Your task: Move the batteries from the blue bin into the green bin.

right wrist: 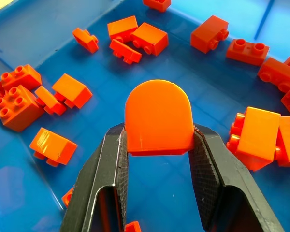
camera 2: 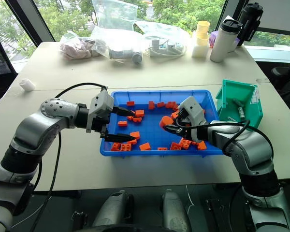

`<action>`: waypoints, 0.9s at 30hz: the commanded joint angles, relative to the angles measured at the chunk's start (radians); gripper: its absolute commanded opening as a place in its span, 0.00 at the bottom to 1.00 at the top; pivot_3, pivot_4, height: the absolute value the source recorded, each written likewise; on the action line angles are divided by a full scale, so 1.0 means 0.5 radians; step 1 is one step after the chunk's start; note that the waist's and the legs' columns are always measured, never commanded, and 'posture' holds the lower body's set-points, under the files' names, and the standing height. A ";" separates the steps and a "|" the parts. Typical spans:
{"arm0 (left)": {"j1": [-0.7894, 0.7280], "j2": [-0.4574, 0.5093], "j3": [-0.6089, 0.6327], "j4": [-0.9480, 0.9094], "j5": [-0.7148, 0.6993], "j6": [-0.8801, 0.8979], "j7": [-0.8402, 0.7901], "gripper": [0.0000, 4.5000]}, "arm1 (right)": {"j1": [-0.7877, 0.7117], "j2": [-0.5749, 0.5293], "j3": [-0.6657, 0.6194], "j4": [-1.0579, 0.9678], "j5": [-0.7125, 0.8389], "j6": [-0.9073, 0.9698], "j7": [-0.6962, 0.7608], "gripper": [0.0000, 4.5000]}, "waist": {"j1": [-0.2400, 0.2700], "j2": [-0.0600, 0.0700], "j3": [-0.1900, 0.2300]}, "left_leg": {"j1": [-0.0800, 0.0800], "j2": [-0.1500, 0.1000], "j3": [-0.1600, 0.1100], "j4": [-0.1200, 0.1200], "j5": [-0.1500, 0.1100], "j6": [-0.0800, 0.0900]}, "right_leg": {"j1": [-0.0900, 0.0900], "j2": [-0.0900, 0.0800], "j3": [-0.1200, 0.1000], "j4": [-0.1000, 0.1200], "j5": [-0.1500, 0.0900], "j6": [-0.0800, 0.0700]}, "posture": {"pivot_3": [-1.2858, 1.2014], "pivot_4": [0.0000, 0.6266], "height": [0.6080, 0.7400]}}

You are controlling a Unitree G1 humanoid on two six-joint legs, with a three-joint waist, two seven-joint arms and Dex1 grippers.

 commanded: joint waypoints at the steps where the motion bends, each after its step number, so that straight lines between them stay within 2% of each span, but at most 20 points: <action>1: -0.027 -0.019 0.016 -0.018 -0.013 -0.031 -0.008 1.00 | -0.050 0.038 0.092 0.082 -0.107 -0.138 -0.018 0.37 | -0.002 0.000 0.000 | 0.000 0.000 0.000 0.000 0.000 0.000 | 0.000 0.000 0.000 0.000 0.000 0.000 | 0.52 0.24 1.00; 6: -0.015 0.000 0.044 -0.029 -0.014 -0.021 -0.012 1.00 | -0.167 0.036 -0.066 0.147 -0.063 -0.168 -0.004 0.92 | -0.001 0.000 0.000 | 0.000 0.000 0.000 0.000 0.000 0.000 | 0.000 0.000 0.000 0.000 0.000 0.000 | 0.52 0.24 1.00; 8: -0.004 0.002 0.066 -0.035 -0.031 -0.007 -0.004 1.00 | -0.176 0.018 -0.176 0.171 -0.028 -0.152 -0.003 0.92 | 0.001 0.000 0.000 | 0.000 0.001 -0.001 0.000 0.000 0.000 | -0.001 0.001 0.000 0.000 0.000 0.000 | 0.52 0.24 1.00; 14: -0.035 -0.033 0.115 -0.061 -0.092 0.025 0.032 1.00 | -0.105 -0.187 -0.224 0.298 -0.185 -0.192 -0.037 0.92 | 0.003 0.000 0.000 | 0.000 -0.002 0.000 0.000 0.000 0.000 | 0.001 -0.003 -0.001 -0.001 0.000 0.000 | 0.52 0.24 1.00; 21: -0.108 -0.048 0.118 -0.002 -0.089 0.001 0.028 1.00 | -0.113 -0.150 -0.172 0.396 -0.202 -0.044 -0.097 0.92 | -0.007 0.000 0.000 | 0.001 0.002 0.000 0.000 0.000 0.000 | 0.000 0.001 0.000 0.001 0.000 0.000 | 0.52 0.24 1.00; 27: -0.150 0.015 0.126 0.153 0.004 -0.100 0.006 1.00 | -0.083 -0.158 -0.126 0.364 -0.201 0.030 -0.071 0.92 | -0.002 0.000 0.000 | 0.001 0.001 0.000 0.000 0.000 0.000 | 0.000 0.001 0.000 0.000 0.000 0.000 | 0.52 0.24 1.00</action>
